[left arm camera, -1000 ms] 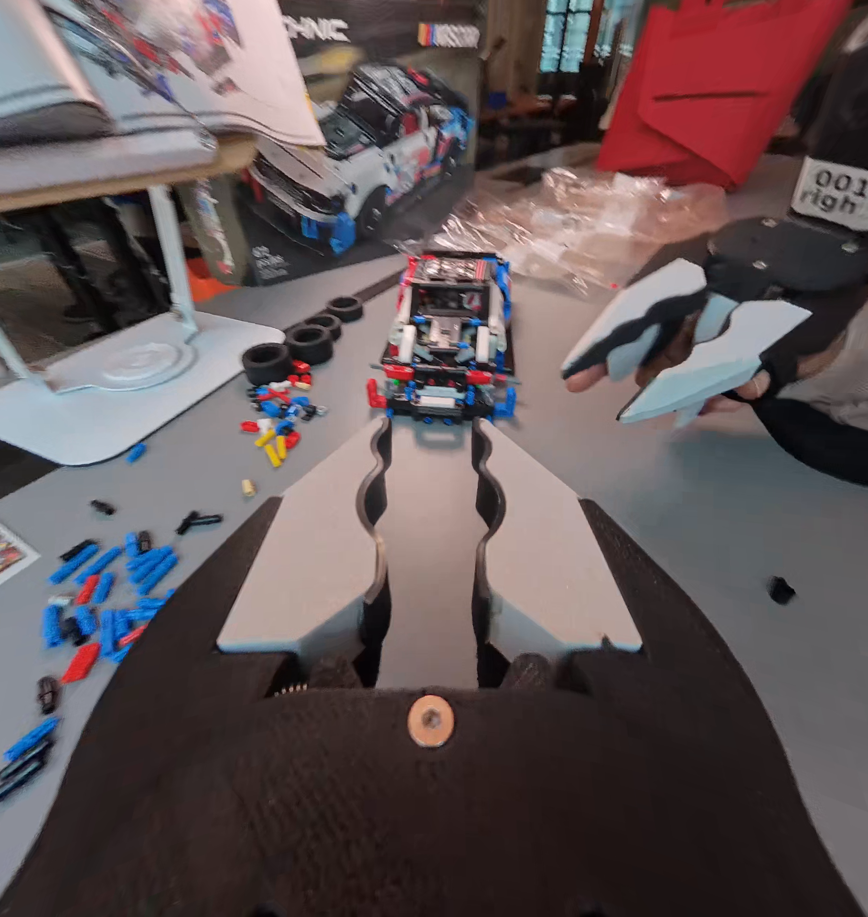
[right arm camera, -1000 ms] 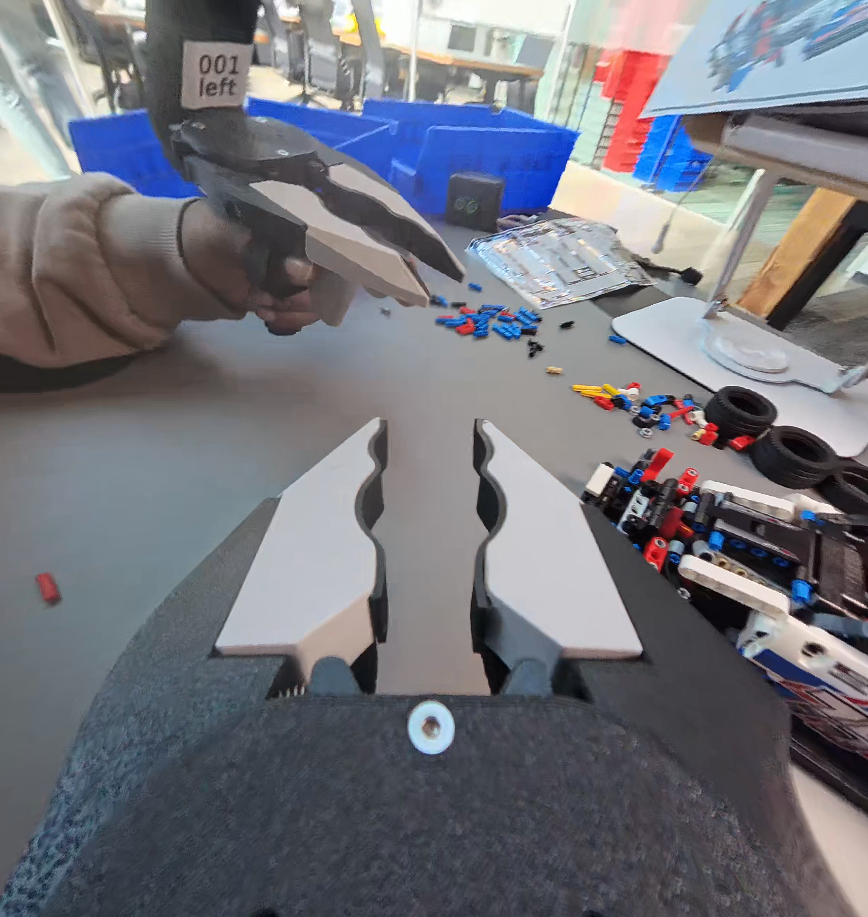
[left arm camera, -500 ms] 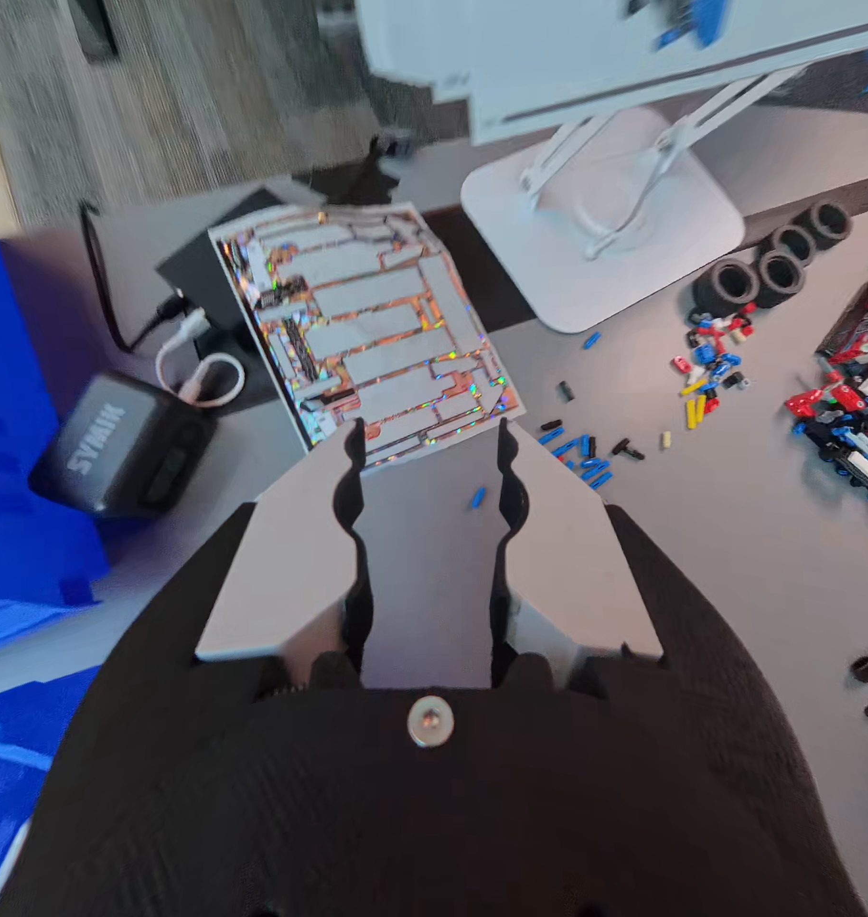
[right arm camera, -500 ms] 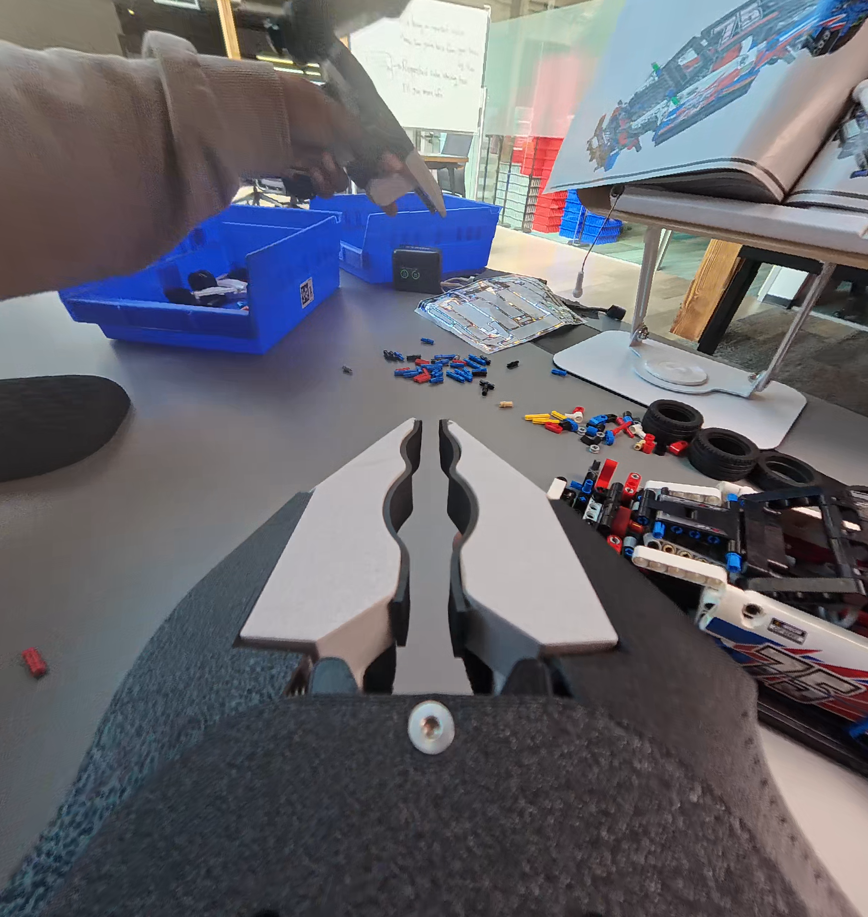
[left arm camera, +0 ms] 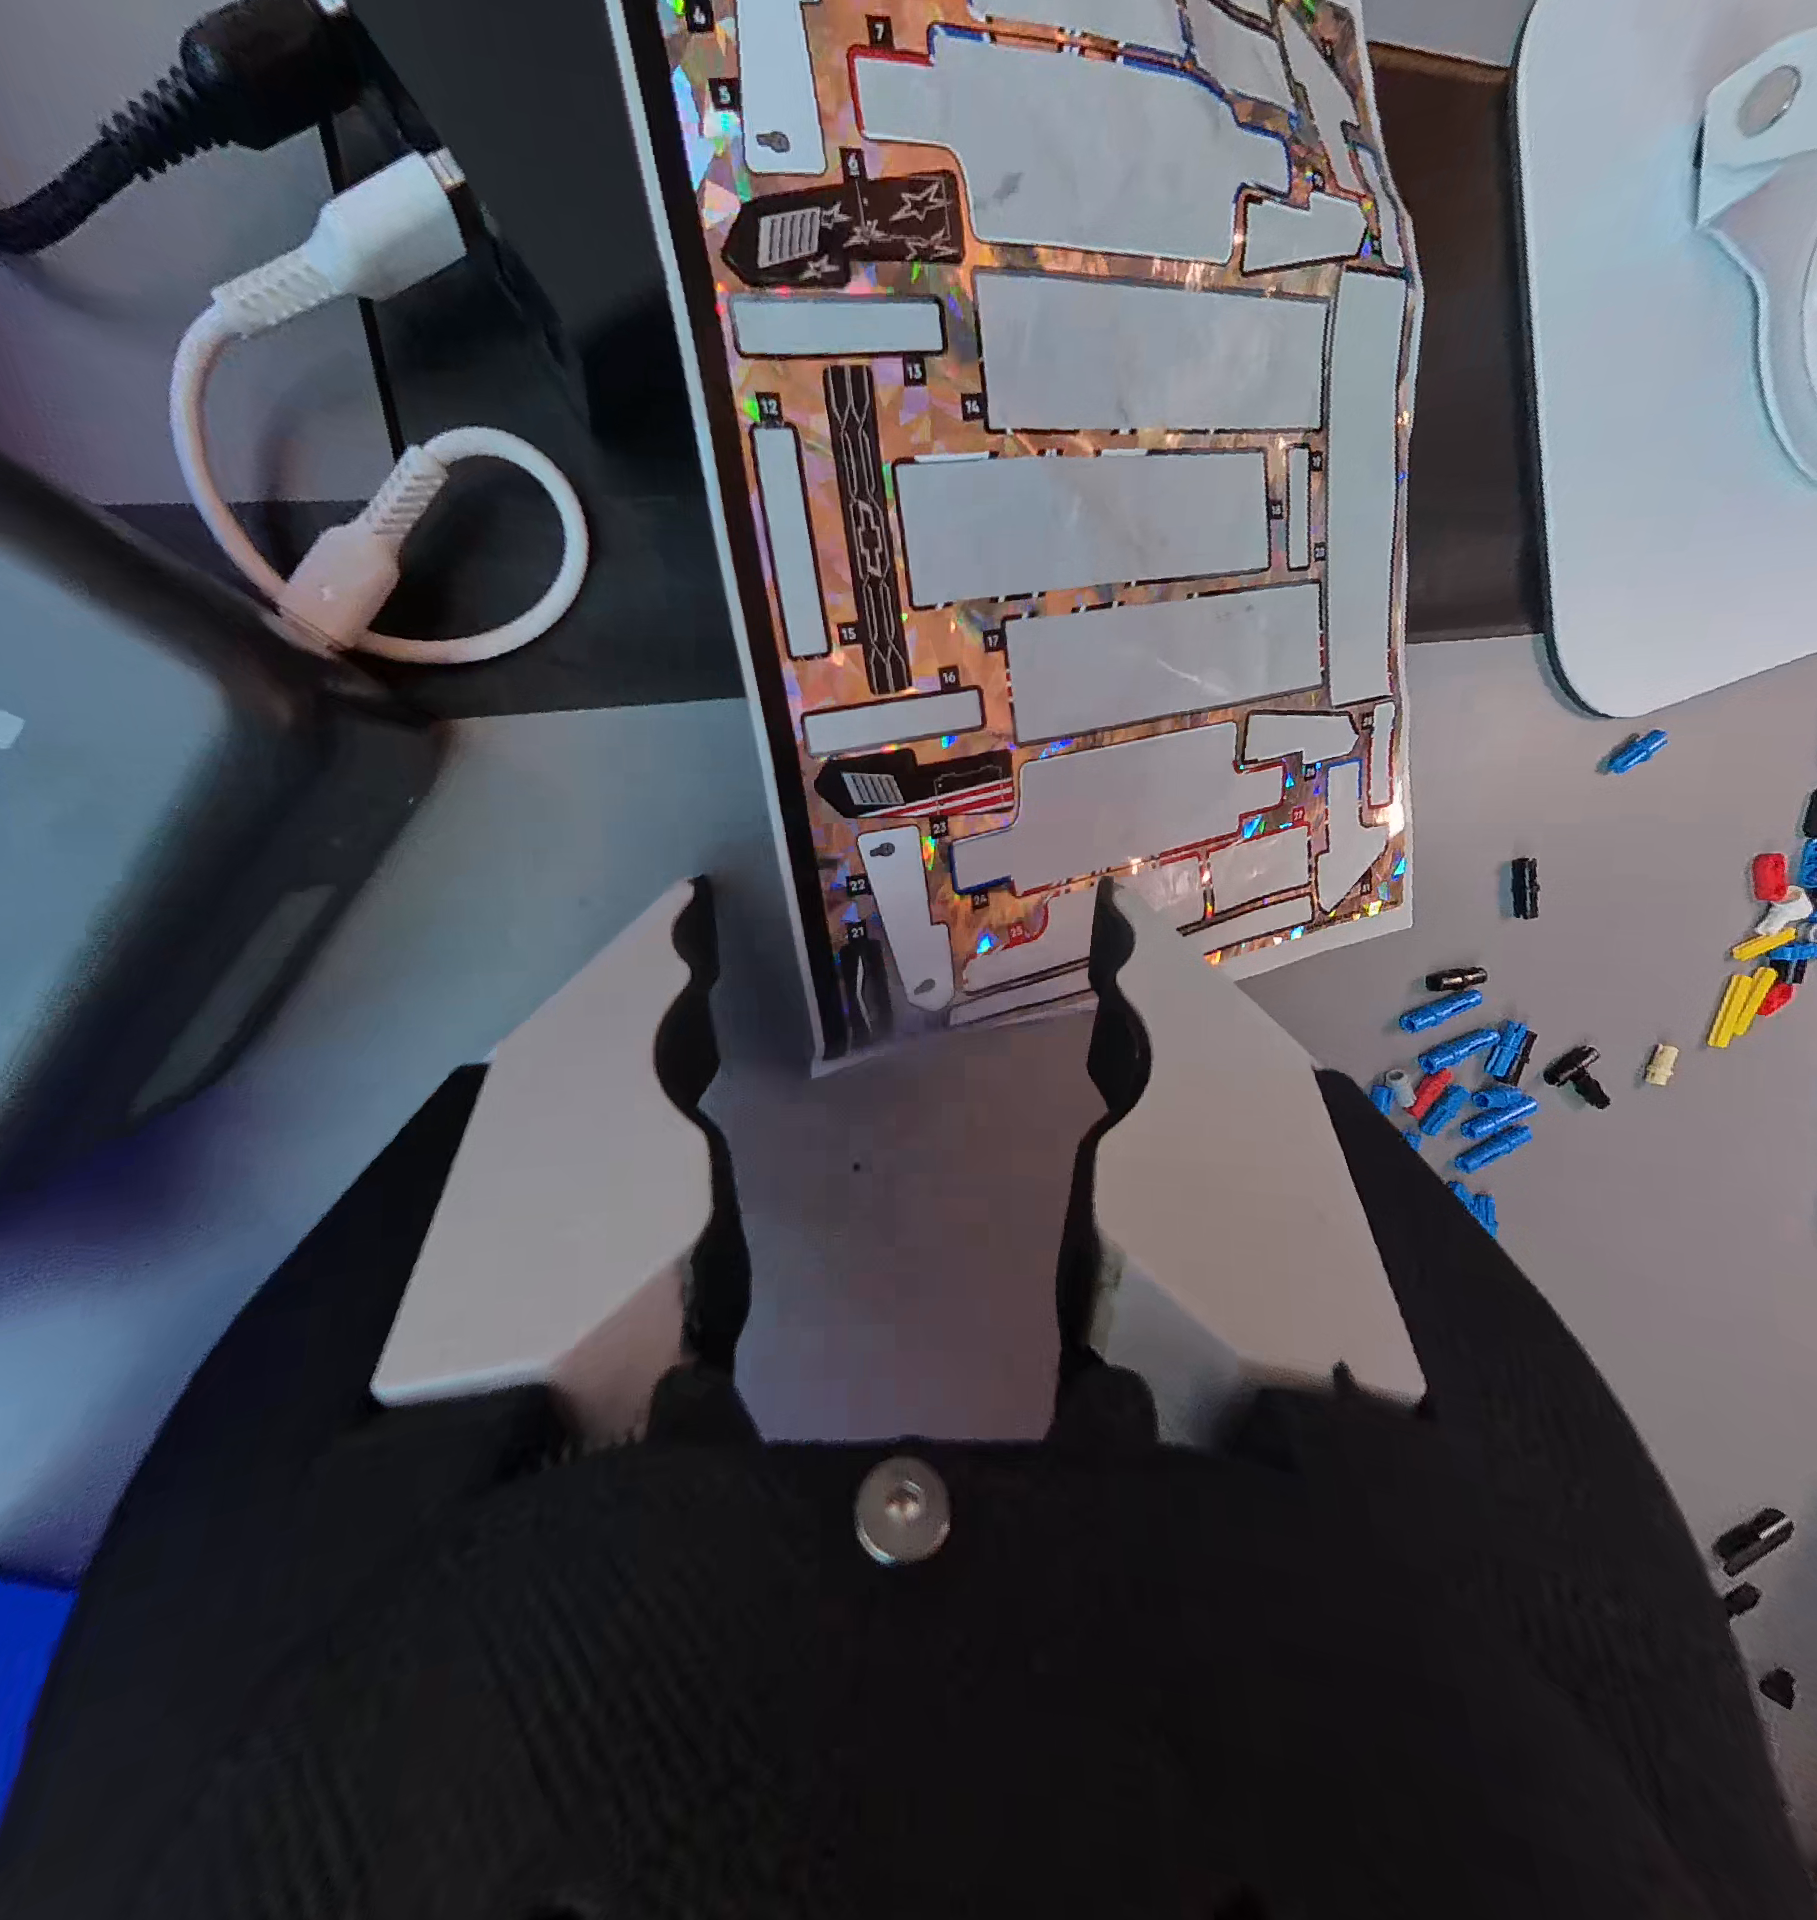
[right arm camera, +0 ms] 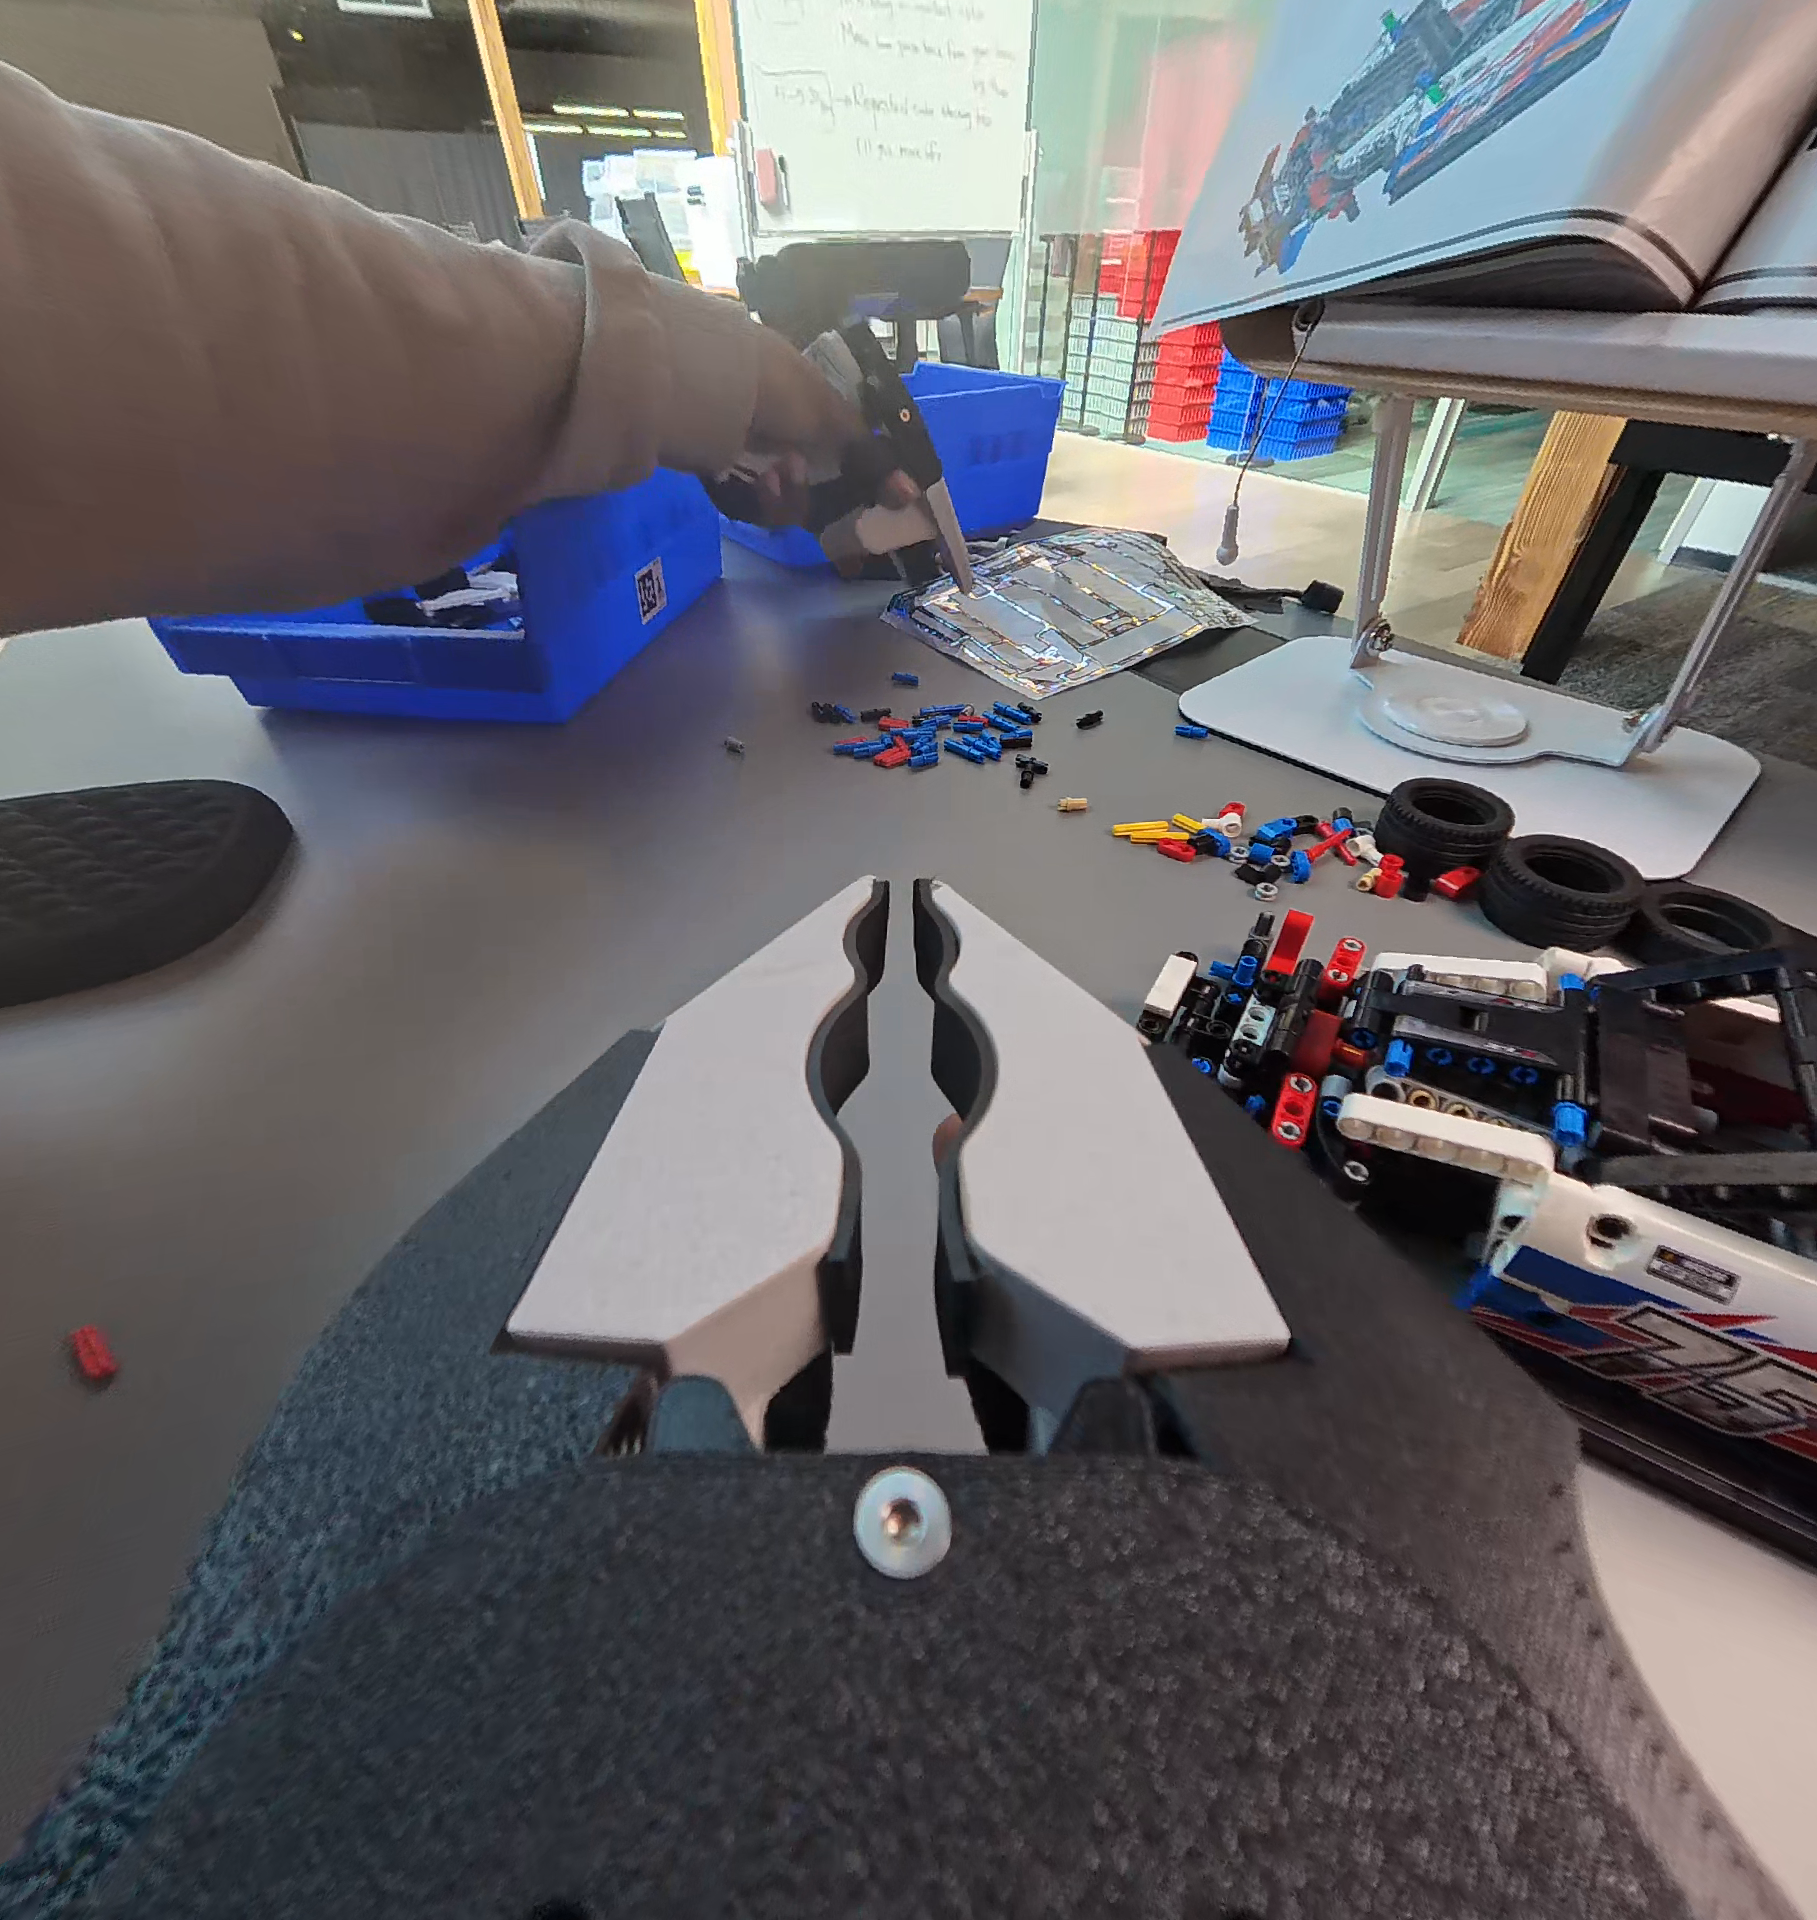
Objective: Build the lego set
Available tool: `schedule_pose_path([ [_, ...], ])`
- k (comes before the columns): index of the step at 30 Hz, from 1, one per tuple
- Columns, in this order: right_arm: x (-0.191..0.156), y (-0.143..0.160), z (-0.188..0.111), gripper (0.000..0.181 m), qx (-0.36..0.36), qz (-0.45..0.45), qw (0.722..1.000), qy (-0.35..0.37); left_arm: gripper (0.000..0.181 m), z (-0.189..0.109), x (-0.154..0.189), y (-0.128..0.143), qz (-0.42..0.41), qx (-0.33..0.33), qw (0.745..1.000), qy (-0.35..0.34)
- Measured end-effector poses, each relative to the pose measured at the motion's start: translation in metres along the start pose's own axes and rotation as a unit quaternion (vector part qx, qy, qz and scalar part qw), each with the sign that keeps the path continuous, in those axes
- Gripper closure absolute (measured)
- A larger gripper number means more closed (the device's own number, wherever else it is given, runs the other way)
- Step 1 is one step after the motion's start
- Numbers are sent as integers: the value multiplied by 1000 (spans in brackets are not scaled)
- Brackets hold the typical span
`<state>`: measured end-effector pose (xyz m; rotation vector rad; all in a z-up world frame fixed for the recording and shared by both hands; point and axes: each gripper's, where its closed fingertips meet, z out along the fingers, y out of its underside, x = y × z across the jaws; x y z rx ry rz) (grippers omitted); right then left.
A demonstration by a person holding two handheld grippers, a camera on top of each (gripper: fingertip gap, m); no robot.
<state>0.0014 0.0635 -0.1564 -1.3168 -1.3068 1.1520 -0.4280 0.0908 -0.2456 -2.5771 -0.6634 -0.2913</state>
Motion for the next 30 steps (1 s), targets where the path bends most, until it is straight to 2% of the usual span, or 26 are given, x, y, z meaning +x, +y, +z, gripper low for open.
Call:
schedule_pose_path([
  [2,0,1,0,178,-2,1,1000,-1,133,2,1,-1,-2,2,1000,18],
  [5,2,4,1,178,-4,8,1000,-1,180,-1,16,-1,20,6,998,66],
  [8,4,5,1,179,-3,18,1000,0,181,-23,38,-16,57,63,991,100],
  [12,3,1,-1,179,3,8,1000,3,181,-78,74,-27,135,158,971,116],
  [16,-5,-3,-1,180,9,-15,1000,-2,181,-145,121,-12,217,262,929,148],
  [18,-12,-7,-1,180,17,-34,999,-6,181,-175,150,11,271,302,898,170],
  [19,-16,-11,-1,180,25,-44,999,-9,181,-190,170,26,305,325,874,192],
  [22,-31,-33,-5,175,64,-86,994,-12,181,-229,234,90,411,382,782,272],
  [24,-42,-57,-10,168,97,-122,988,-6,181,-251,272,137,448,411,720,336],
  [27,-64,-106,-28,158,159,-188,969,-3,181,-252,309,196,493,404,670,381],
  [30,-93,-137,-42,141,163,-256,953,-28,181,-237,332,235,514,393,646,404],
])
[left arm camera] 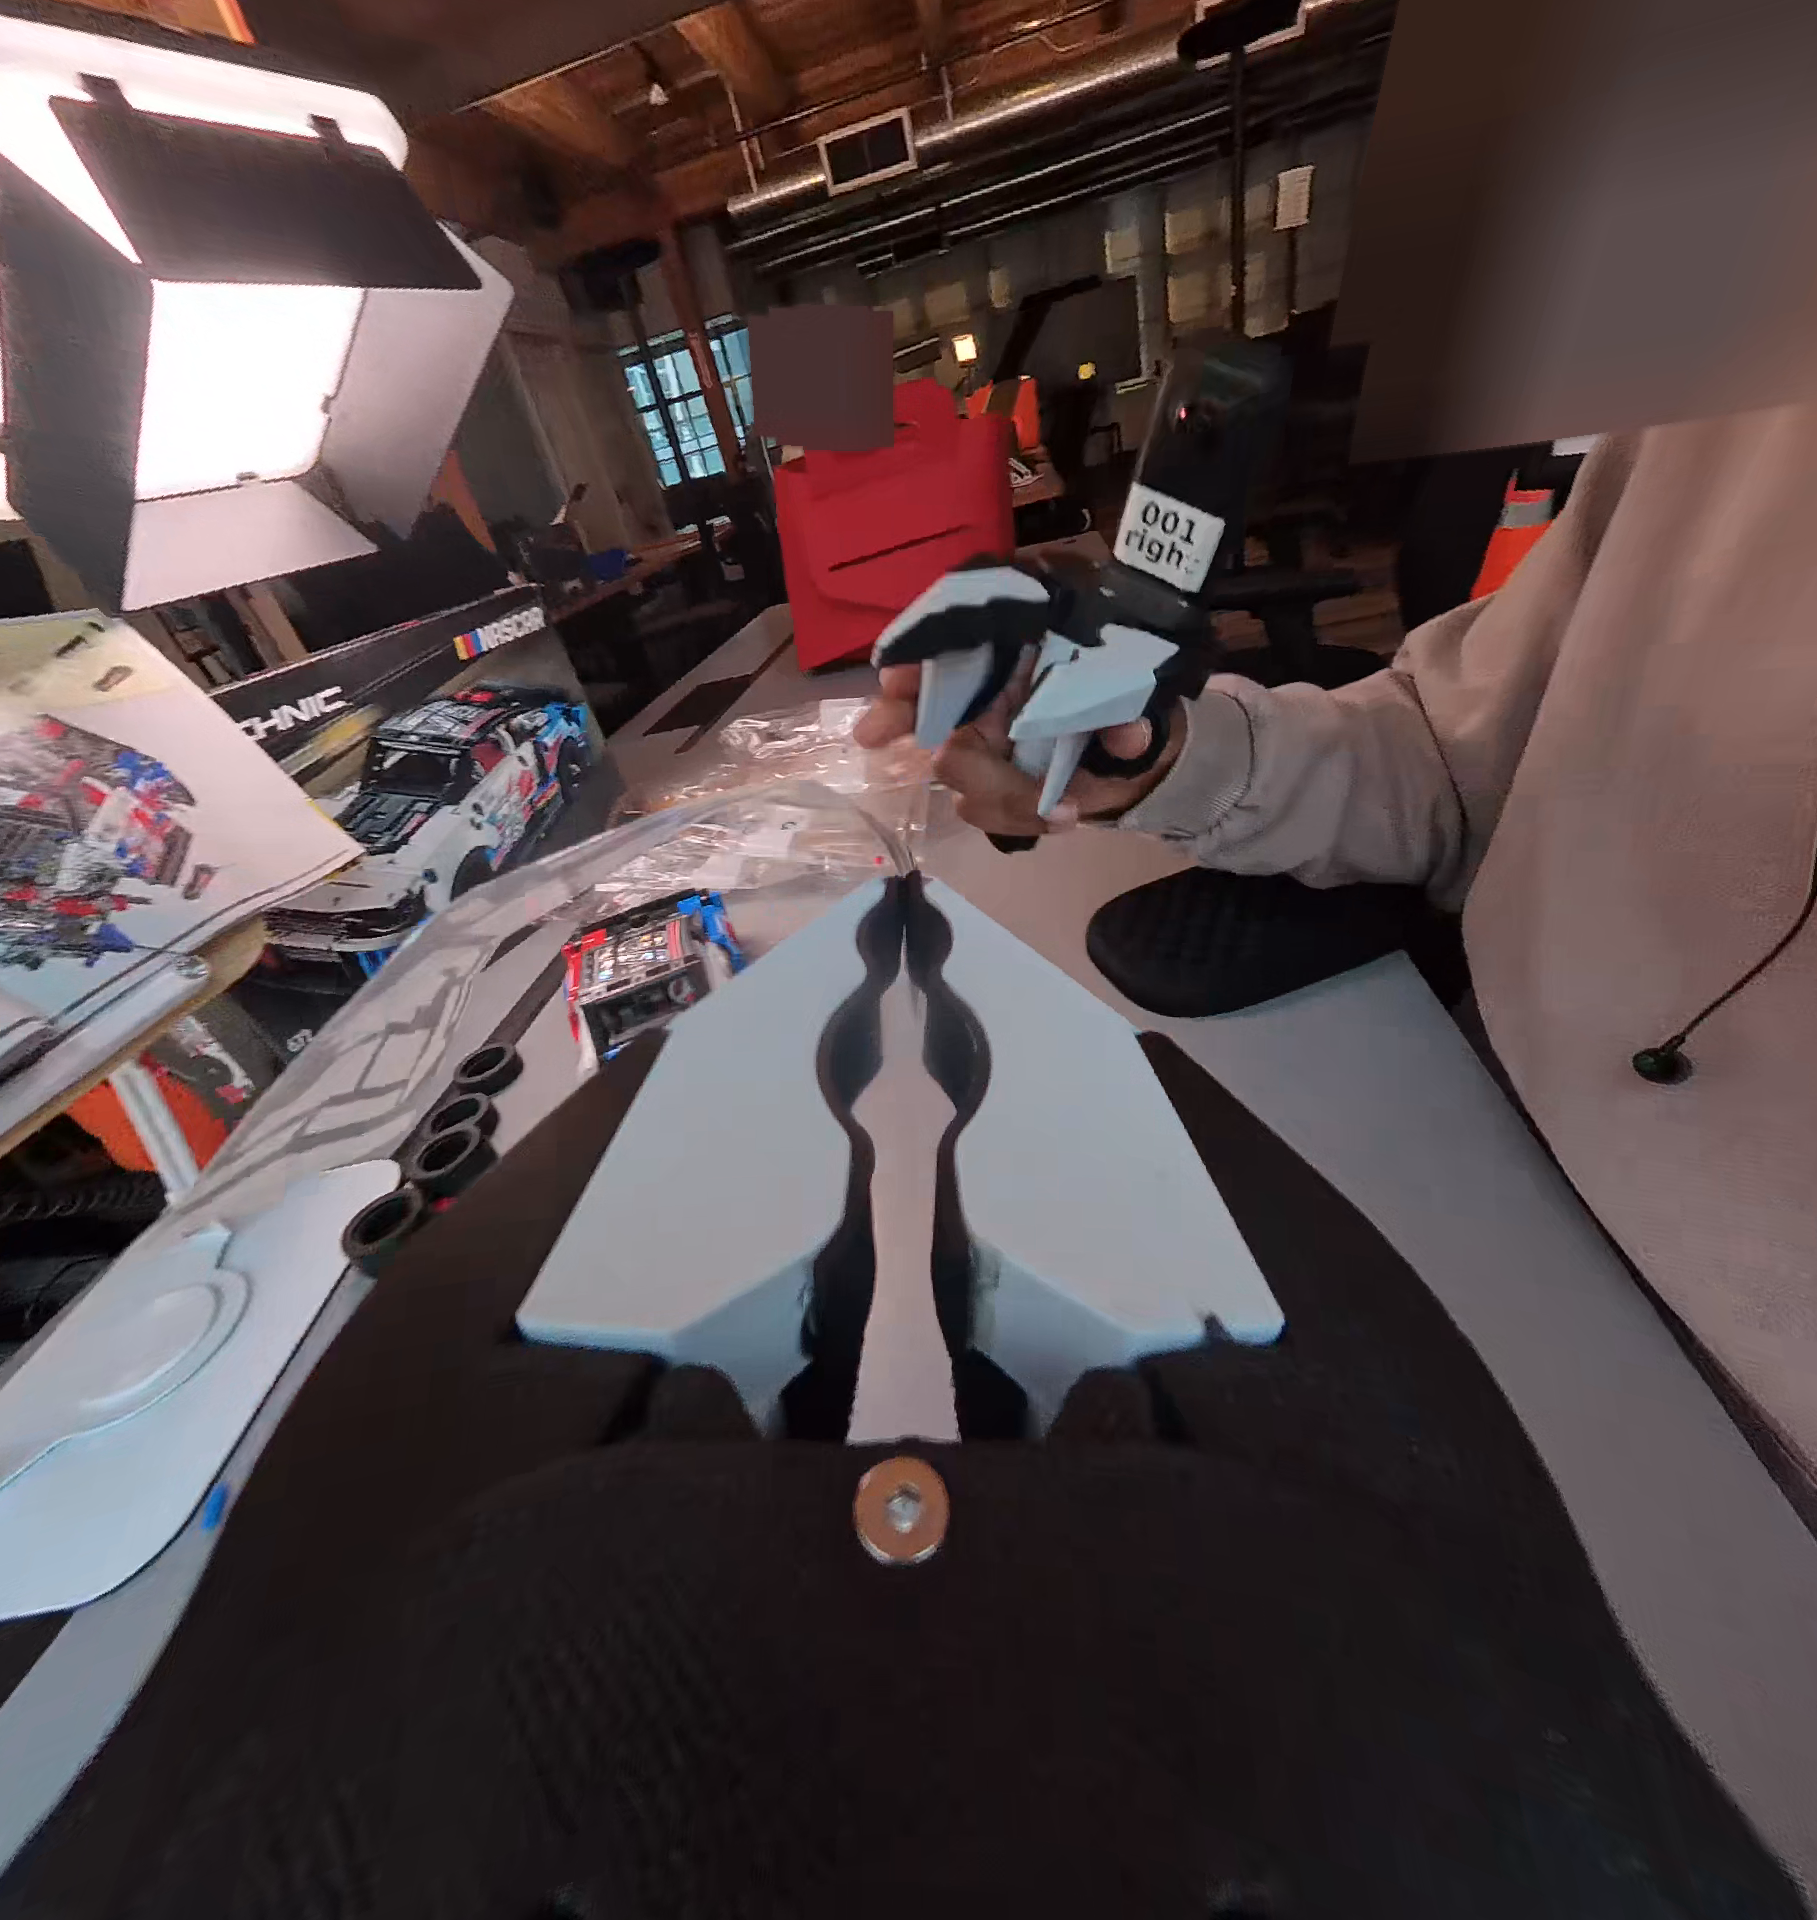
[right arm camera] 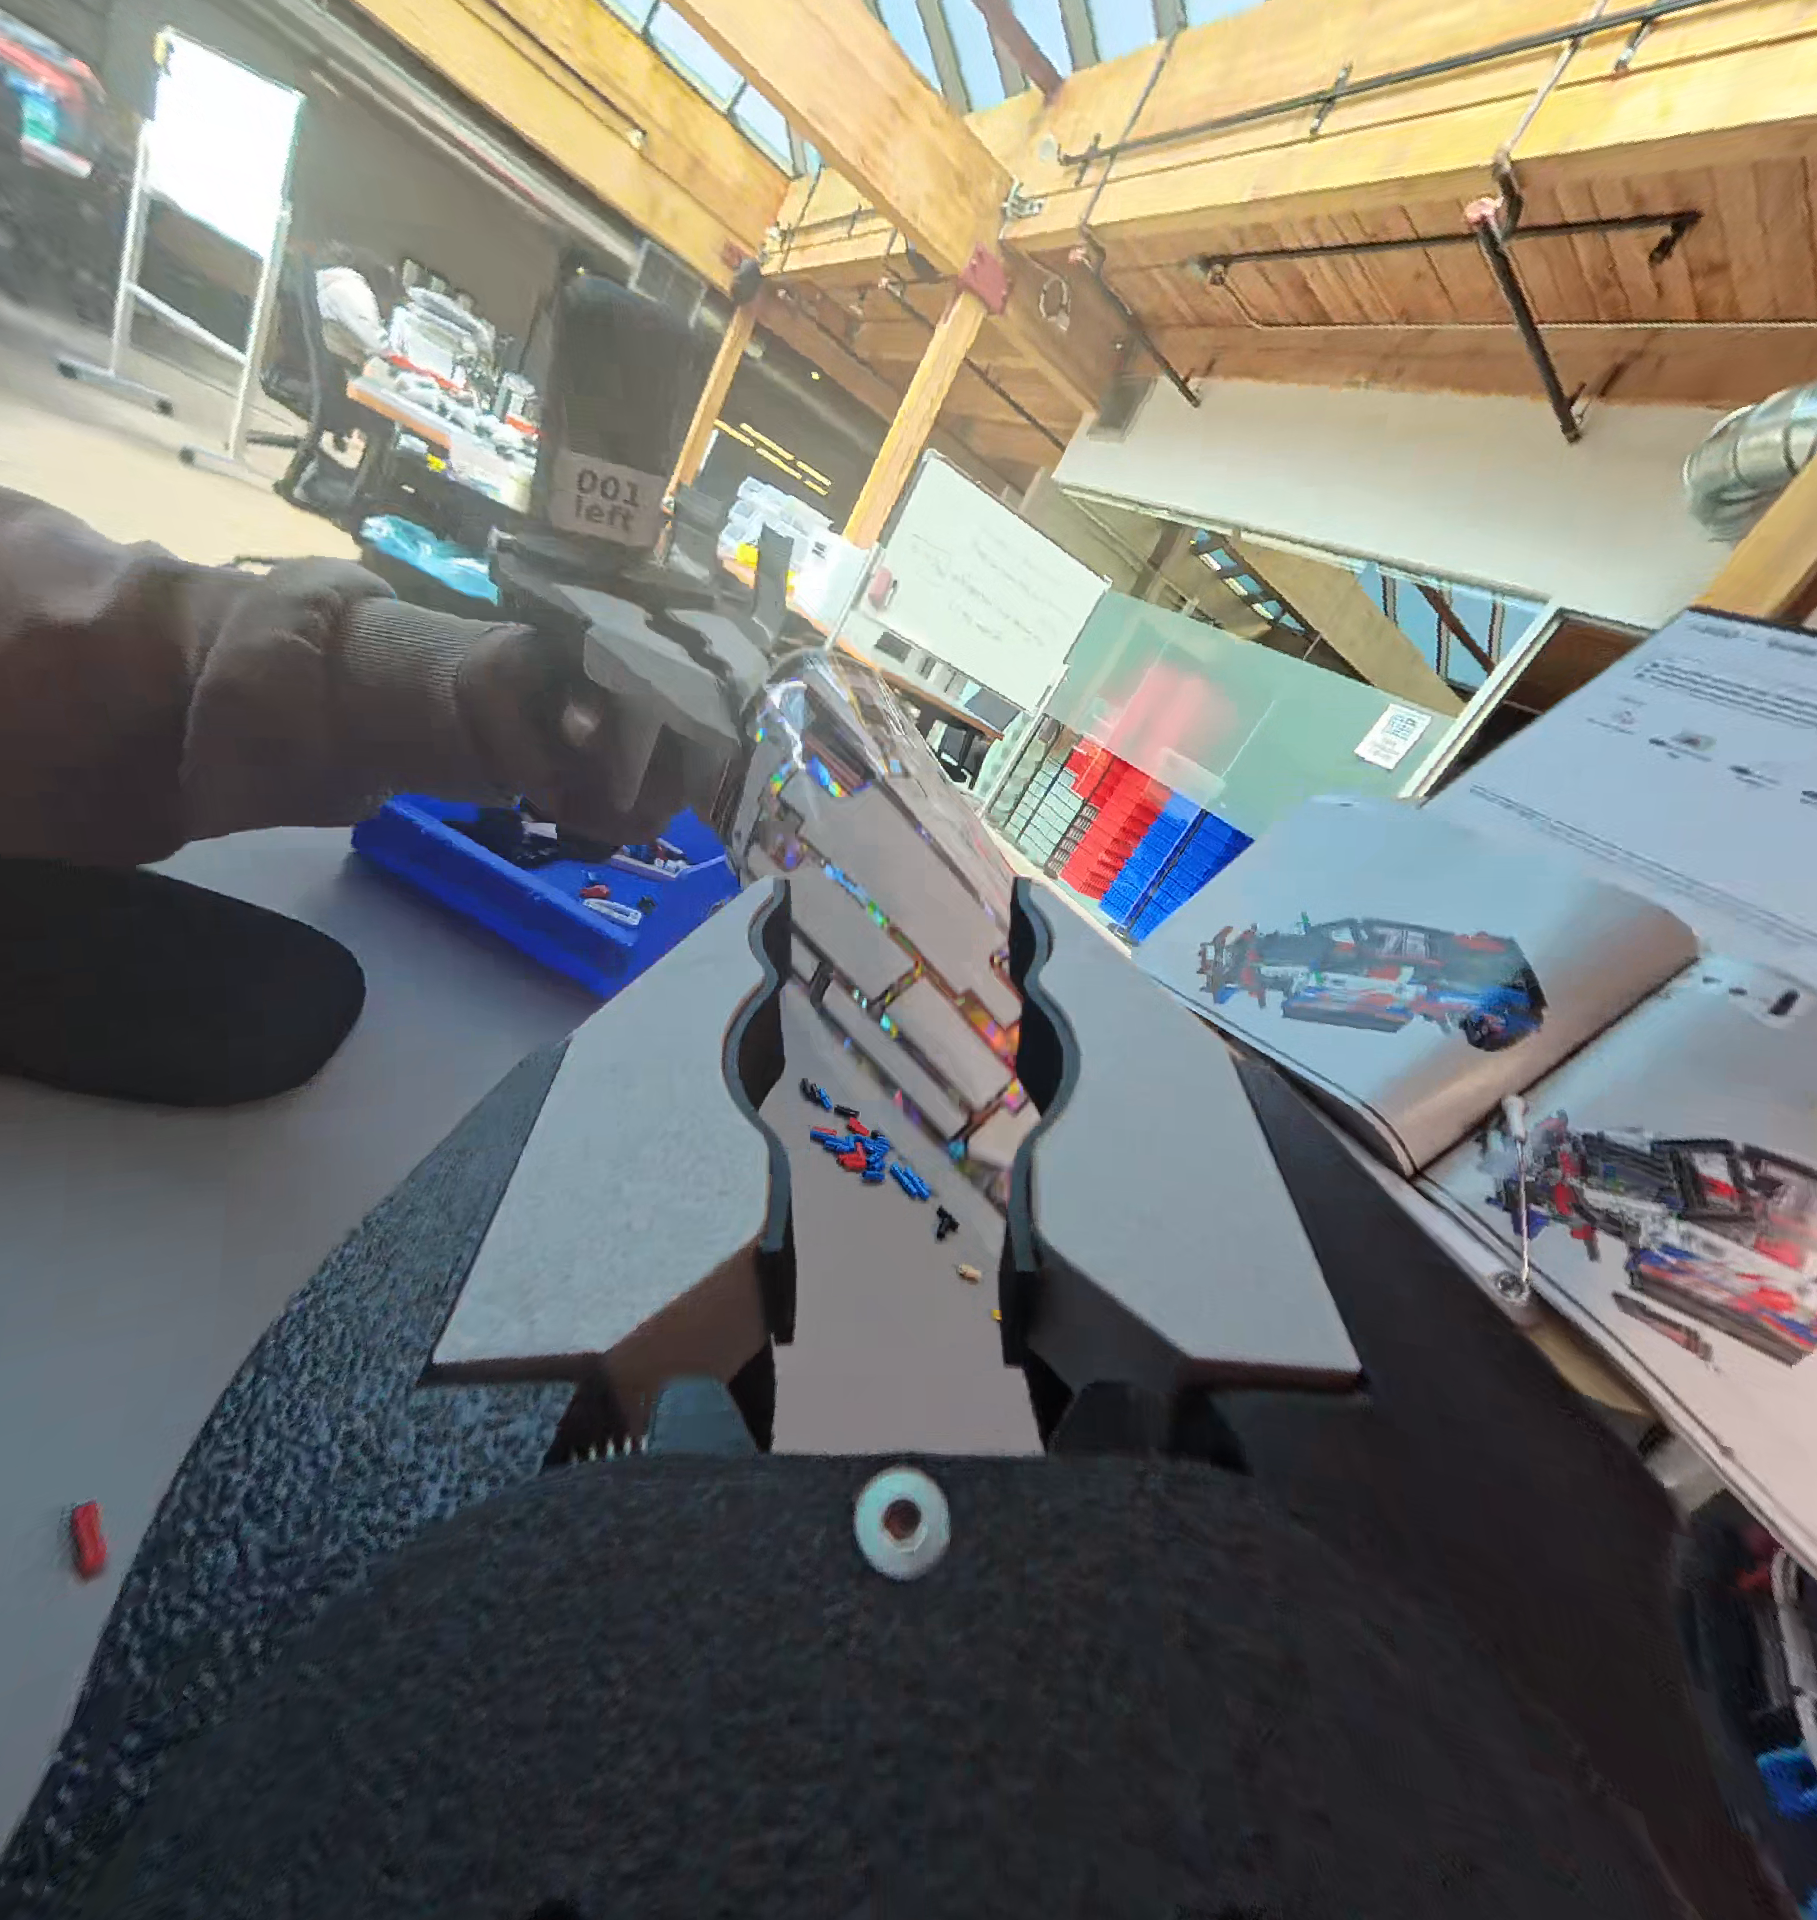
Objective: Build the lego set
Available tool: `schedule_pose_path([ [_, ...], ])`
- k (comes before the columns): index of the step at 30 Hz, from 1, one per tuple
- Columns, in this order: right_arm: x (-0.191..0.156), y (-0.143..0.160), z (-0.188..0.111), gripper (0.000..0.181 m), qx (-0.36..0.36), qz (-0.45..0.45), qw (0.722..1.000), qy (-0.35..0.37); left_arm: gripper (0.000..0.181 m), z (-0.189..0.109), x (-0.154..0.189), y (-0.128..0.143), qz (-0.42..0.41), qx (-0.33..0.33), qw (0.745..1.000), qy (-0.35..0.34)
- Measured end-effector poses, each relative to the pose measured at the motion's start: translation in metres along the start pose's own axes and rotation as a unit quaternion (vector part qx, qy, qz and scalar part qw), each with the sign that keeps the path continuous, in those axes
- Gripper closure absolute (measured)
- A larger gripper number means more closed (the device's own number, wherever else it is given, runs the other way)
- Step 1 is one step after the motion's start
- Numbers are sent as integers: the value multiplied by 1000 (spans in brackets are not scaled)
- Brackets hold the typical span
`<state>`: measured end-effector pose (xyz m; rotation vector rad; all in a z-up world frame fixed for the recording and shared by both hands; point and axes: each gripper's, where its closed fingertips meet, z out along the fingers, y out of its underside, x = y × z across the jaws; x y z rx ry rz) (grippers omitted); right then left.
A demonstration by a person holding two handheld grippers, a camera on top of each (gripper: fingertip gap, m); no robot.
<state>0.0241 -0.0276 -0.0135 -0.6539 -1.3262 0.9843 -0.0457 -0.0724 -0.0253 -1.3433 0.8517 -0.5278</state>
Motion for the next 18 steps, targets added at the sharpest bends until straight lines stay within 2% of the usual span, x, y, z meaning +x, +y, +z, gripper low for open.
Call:
schedule_pose_path([
  [3,-20,1,7,125,-70,-63,994,-50,181,17,21,20,-1,-8,1000,26],
  [5,-29,18,12,128,-120,-107,985,-66,181,25,30,31,-4,-15,999,40],
  [8,-44,42,17,131,-155,-99,978,-100,181,33,39,39,-6,-19,998,58],
  [11,-48,58,20,135,-165,-88,976,-113,181,35,42,46,-4,-27,997,70],
  [15,-51,62,22,151,-146,-64,980,-120,181,32,40,49,-12,-20,997,71],
  [18,-54,66,24,156,-135,-73,982,-115,181,30,37,52,-20,-14,997,71],
])
